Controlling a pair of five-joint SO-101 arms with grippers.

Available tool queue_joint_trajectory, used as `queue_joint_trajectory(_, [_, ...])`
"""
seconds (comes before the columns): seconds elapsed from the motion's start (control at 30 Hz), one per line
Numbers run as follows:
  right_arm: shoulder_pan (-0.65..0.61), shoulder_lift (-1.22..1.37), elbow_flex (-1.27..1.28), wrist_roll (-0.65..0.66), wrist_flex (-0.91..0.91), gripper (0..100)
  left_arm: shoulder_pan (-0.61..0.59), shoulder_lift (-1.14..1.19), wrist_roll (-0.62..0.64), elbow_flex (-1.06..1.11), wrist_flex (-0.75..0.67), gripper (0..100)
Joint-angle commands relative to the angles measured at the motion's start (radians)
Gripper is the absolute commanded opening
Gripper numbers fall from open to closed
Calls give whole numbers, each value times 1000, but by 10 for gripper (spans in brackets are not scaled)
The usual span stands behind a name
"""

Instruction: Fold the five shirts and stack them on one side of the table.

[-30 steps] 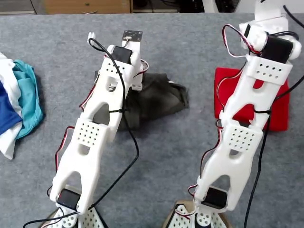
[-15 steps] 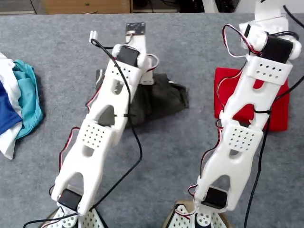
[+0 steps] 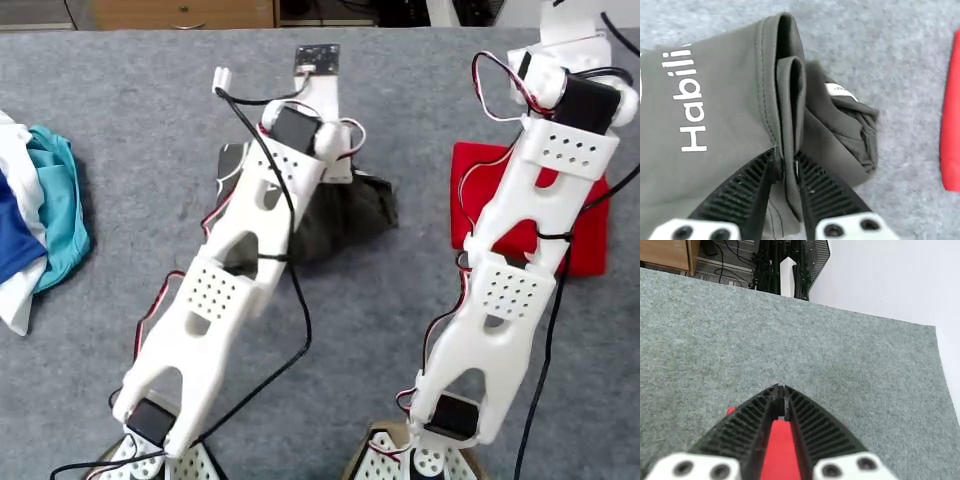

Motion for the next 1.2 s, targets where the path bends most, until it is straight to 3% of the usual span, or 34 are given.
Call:
queue_joint_trajectory(0.0, [15, -56, -47, 0, -25, 5, 37, -31, 9, -25, -37, 18])
queue_joint_trajectory(0.27, [15, -56, -47, 0, -23, 5, 117, -24, 9, -23, -150, 18])
queue_joint_trajectory(0.53, [15, -56, -47, 0, -25, 5, 98, -15, 37, 11, -196, 19])
queue_joint_trajectory(0.63, [15, -56, -47, 0, -25, 5, 78, -2, 38, 31, -190, 104])
queue_joint_trajectory(0.73, [5, -54, -45, 8, -25, 5, 38, -8, 114, 26, -149, 198])
queue_joint_trajectory(0.83, [-16, -54, -45, 8, -23, 5, -11, -18, 149, -29, -100, 210])
queue_joint_trajectory(0.97, [-61, -54, -45, 15, 57, 5, -123, -53, 117, -94, -32, 160])
queue_joint_trajectory(1.1, [-194, -56, -31, 15, 244, 2, -287, -59, 40, -66, -35, 10])
queue_joint_trajectory(1.17, [-223, -73, 7, 8, 242, 4, -345, -21, 23, -37, -28, 29])
